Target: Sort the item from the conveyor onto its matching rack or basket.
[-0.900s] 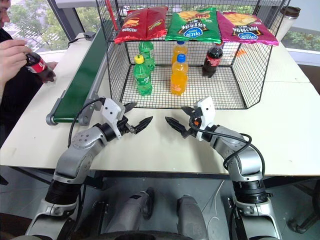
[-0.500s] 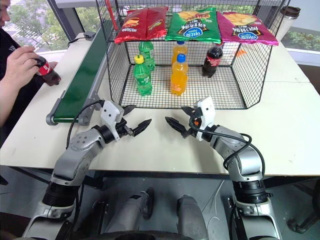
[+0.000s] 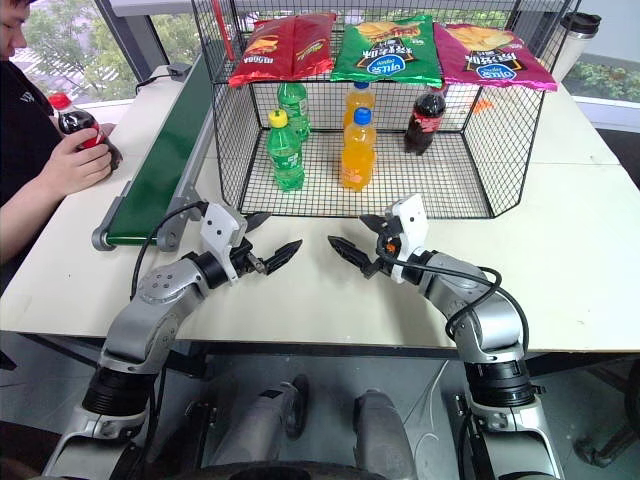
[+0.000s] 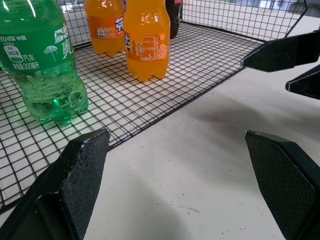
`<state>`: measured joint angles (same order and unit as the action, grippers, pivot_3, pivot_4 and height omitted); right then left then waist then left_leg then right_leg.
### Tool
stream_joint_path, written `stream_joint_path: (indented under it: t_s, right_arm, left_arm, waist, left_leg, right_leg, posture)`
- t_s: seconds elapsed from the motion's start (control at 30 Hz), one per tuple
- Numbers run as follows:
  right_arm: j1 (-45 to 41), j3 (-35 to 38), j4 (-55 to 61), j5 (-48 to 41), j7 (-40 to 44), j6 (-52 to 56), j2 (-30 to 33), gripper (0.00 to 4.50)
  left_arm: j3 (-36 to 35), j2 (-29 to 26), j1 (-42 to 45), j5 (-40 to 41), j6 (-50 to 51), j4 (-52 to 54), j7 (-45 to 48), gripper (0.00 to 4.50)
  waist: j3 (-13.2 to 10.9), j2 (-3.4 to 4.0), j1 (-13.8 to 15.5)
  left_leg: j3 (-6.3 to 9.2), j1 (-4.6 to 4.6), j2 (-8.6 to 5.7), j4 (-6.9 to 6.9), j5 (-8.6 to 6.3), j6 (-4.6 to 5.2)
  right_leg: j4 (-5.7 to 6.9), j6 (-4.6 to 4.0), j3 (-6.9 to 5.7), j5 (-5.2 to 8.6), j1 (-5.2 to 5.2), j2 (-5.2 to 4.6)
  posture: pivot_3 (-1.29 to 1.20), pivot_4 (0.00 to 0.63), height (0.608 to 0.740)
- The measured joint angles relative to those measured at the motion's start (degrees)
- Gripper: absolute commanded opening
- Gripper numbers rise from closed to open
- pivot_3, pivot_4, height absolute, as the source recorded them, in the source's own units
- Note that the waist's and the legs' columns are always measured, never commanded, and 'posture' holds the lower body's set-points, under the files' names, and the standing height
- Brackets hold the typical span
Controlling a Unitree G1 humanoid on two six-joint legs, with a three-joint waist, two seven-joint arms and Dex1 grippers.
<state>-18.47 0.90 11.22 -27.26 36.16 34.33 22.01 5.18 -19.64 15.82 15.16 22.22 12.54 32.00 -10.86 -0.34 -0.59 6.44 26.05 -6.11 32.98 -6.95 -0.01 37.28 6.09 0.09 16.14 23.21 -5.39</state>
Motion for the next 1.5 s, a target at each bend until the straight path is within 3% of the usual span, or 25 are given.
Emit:
stream_joint_path:
  t_s: [0.67,1.0,1.3,1.5]
  right_arm:
    - [-1.42,-1.7,-0.02,1.21,3.73,-1.01,1.84,4.47]
    - [-7.31,-1.46,-0.01,-0.78,6.21,-0.7,2.37,4.47]
    - [-10.93,2.26,0.51,-7.33,3.47,2.0,-0.68,4.47]
    - [-10.27,1.16,0.98,-7.45,3.88,2.13,-0.57,4.47]
  left_arm:
    - [-0.81,-1.44,-0.53,-2.0,-1.24,4.45,-2.42,4.5]
    - [-13.1,-3.03,-0.55,3.2,4.04,14.76,-8.26,4.5]
    - [-26.76,-5.05,-2.87,9.04,9.16,14.55,-13.01,4.5]
    - [-29.72,-3.42,-5.91,9.6,9.79,12.31,-17.16,4.5]
  waist:
    - [0.0,0.0,-0.04]
    - [-0.01,-0.01,-0.1]
    - [-0.01,-0.01,0.12]
    - [-0.01,-0.01,0.0]
  left_leg:
    - [0.0,0.05,0.0,-0.01,0.0,0.0]
    - [0.03,0.17,0.0,0.0,0.0,0.0]
    - [0.06,0.16,0.0,0.01,0.0,0.0]
    - [0.05,0.16,0.01,0.01,0.0,0.0]
  right_leg:
    - [-0.01,0.0,-0.01,0.0,0.01,0.0]
    - [-0.01,0.01,-0.09,-0.01,0.12,0.03]
    - [-0.05,0.02,-0.09,-0.01,0.23,0.04]
    - [-0.03,0.01,-0.07,-0.02,0.19,0.04]
  posture:
    - [0.0,0.15,0.738]
    - [0.0,0.15,0.738]
    - [0.0,0.15,0.738]
    - [0.0,0.15,0.738]
